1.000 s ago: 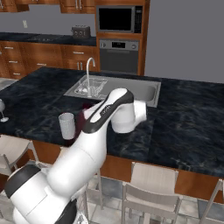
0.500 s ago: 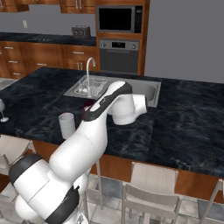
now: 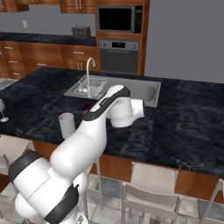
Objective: There is a wine glass and glass cup on the dining counter. Place the wine bottle next to the wine glass and the juice bottle next to the glass cup.
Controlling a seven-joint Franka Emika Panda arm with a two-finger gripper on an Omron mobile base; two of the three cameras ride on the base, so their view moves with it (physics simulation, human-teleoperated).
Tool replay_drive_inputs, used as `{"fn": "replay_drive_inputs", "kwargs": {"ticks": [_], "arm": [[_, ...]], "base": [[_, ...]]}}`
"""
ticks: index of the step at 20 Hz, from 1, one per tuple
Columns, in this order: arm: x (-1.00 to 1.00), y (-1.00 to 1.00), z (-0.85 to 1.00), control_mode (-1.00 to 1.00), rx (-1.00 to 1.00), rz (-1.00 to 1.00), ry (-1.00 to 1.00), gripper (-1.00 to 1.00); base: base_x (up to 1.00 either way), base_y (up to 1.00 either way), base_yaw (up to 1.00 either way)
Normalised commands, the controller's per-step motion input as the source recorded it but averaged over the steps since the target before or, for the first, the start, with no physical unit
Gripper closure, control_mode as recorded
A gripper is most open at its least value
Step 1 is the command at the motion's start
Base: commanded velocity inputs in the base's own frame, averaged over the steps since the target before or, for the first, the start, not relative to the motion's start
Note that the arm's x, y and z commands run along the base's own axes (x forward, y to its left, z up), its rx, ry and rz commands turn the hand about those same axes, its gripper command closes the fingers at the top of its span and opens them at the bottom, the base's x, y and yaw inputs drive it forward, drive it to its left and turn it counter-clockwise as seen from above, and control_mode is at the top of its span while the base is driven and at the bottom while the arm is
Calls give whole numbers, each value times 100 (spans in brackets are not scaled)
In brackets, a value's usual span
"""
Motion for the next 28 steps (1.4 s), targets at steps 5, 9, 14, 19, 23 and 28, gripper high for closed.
{"fn": "replay_drive_inputs", "kwargs": {"ticks": [5,9,14,19,23,28], "arm": [[7,14,-17,-100,0,0,-8,100],[23,4,0,-100,0,0,0,100],[22,9,-2,-100,0,0,-4,100],[29,3,-5,-100,0,0,-3,100],[27,7,-12,-100,0,0,-6,100],[22,6,-20,-100,0,0,-3,100]], "base": [[0,0,0],[0,0,0],[0,0,0],[0,0,0],[0,0,0],[0,0,0]]}}
